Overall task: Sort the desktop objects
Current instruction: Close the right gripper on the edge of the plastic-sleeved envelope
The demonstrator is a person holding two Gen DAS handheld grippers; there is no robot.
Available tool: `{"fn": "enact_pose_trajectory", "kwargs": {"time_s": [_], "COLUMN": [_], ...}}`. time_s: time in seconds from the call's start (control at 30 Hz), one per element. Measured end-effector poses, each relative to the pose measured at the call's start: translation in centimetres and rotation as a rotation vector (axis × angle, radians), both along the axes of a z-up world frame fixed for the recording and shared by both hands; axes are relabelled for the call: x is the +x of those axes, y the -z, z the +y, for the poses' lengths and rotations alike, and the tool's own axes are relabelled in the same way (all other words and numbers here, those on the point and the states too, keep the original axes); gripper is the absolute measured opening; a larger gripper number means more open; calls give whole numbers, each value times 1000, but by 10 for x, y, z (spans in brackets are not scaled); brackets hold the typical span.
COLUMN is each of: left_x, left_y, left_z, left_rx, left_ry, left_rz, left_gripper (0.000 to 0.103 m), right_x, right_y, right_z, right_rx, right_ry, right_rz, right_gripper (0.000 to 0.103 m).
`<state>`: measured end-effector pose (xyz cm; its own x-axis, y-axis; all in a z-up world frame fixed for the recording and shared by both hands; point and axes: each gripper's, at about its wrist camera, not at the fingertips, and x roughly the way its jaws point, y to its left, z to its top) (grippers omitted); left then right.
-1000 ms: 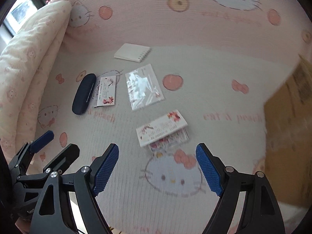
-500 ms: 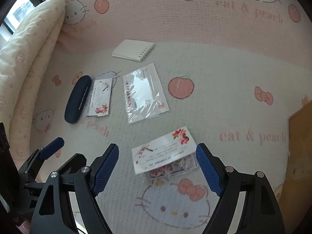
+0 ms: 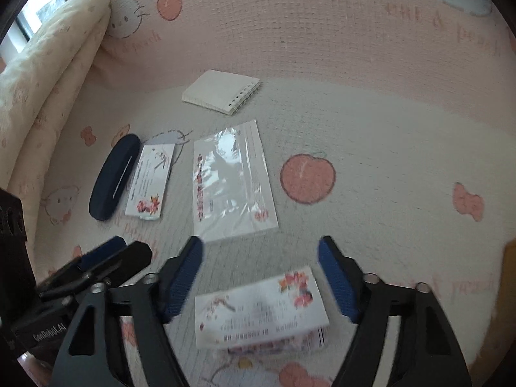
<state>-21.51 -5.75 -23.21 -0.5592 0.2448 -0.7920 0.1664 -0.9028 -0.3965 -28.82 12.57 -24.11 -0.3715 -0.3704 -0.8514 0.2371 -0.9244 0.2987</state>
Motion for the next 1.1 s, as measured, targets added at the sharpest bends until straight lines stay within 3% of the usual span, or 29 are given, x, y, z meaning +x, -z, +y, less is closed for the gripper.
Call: {"fn": "enact_pose_trajectory", "kwargs": {"time_s": [0.27, 0.43, 0.6, 0.77, 0.83, 0.9, 1.1], "left_x": [-17, -26, -26, -28, -26, -24, -4], "left_y": [16, 30, 42, 41, 41, 41, 37], "left_z": [11, 8, 0, 5, 8, 12, 2], "left_rx": [-11, 27, 92, 87, 60, 33, 25], "left_ry": [-50, -113, -163, -141, -130, -119, -82], "left_rz": [5, -43, -51, -46, -54, -63, -94], "left_gripper": [86, 62, 57, 55, 41, 35, 30], "right_x": [-29, -37, -43, -38, -33, -28, 1], "right_y": [21, 35, 45, 48, 48, 47, 40], "right_z": [8, -5, 0, -1, -5, -11, -19], "right_rx": [-80, -80, -138, -155, -140, -119, -27], "right_ry": [74, 32, 68, 87, 76, 53, 0], "right_rz": [-27, -36, -53, -54, -49, -66, -95], "right_gripper": [56, 41, 23, 16, 14, 12, 11]}}
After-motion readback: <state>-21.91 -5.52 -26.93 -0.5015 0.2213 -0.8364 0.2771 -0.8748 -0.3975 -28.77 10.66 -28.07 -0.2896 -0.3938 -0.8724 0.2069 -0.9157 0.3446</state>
